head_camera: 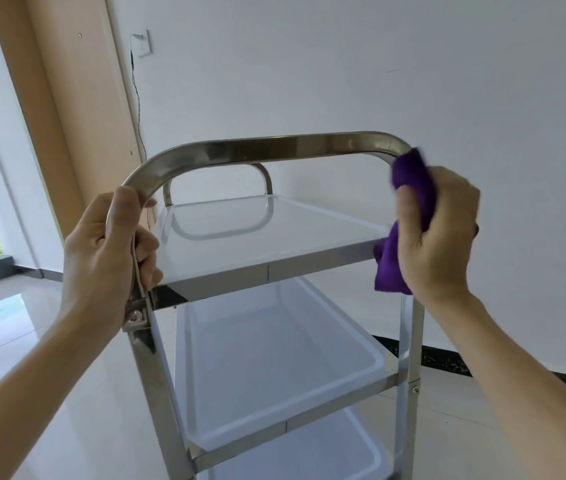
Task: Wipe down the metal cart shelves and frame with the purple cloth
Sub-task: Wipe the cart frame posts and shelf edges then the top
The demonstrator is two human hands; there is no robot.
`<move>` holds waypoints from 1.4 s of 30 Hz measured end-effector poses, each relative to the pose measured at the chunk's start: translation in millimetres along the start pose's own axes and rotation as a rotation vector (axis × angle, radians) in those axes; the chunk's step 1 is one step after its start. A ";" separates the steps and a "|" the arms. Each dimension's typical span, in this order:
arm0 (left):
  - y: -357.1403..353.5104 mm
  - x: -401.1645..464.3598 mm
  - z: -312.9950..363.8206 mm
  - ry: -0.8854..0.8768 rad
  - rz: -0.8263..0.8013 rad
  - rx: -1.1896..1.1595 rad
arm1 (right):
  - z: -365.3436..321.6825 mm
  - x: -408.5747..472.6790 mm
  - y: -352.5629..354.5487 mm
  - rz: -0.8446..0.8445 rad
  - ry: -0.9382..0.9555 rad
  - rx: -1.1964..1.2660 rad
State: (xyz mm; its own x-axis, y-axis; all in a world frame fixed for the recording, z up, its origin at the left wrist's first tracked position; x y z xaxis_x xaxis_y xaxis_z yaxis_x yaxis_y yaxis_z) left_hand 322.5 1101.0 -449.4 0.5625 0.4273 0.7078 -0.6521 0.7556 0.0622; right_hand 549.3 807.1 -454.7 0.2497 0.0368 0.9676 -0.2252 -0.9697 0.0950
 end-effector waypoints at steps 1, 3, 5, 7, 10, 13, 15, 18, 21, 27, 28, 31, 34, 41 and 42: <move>0.6 0.0 -0.6 -0.003 -0.001 -0.015 | -13.8 -5.0 -12.6 -0.103 0.143 -0.081; 1.2 0.0 -1.4 -0.014 -0.012 -0.027 | -17.0 -17.9 -43.0 -0.326 0.241 -0.172; -0.1 0.8 -1.8 -0.023 -0.030 -0.029 | -2.5 -29.3 -64.7 -0.436 0.118 -0.164; -1.1 2.0 -2.5 -0.028 -0.039 -0.036 | 0.9 -33.5 -73.5 -0.387 -0.024 -0.114; -1.0 2.1 -3.4 -0.037 -0.026 -0.029 | -47.9 -39.2 -98.4 -0.302 0.011 -0.111; 0.7 1.4 -1.6 -0.068 -0.013 0.009 | -128.8 -60.1 -140.0 -0.277 0.144 -0.093; 4.2 1.0 -0.7 -0.079 -0.003 0.038 | -173.4 -72.8 -163.0 -0.281 0.196 -0.070; 12.2 1.0 -2.2 -0.069 0.002 0.040 | -195.1 -77.5 -170.3 -0.266 0.298 -0.088; 17.5 1.5 -2.4 -0.071 0.006 0.090 | -167.5 -71.4 -156.4 -0.248 0.410 -0.134; 13.5 4.6 -2.7 -0.093 0.005 0.117 | -104.1 -56.7 -132.5 -0.174 0.220 -0.240; 13.4 4.8 -3.0 -0.094 0.006 0.127 | -113.1 -58.8 -137.3 -0.186 0.219 -0.227; 13.4 4.5 -4.5 -0.089 0.002 0.105 | -166.8 -72.8 -164.7 -0.261 0.291 -0.161; 22.0 4.3 -8.6 -0.071 0.018 0.098 | -204.4 -81.3 -181.1 -0.282 0.350 -0.139; 31.7 6.3 -4.8 -0.121 0.035 0.162 | -125.7 -55.2 -143.3 -0.258 0.442 -0.248; 33.4 6.7 -4.6 -0.125 0.036 0.146 | -102.5 -50.4 -132.7 -0.259 0.406 -0.280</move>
State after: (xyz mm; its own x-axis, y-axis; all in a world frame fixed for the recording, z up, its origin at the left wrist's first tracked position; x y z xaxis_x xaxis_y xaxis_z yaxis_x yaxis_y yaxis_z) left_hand 306.9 1131.4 -445.8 0.4759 0.3810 0.7927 -0.7427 0.6568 0.1302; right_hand 470.1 958.7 -492.1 -0.0408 0.4090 0.9116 -0.4599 -0.8177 0.3462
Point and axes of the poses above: each hand's wrist, its own x-axis towards the middle knuckle, its own y-axis out of the back of the hand, z = x × y, the point moved 9 cm from there along x, towards the middle knuckle, and after that the axes turned 12 degrees about -z, right-handed, at the moved point
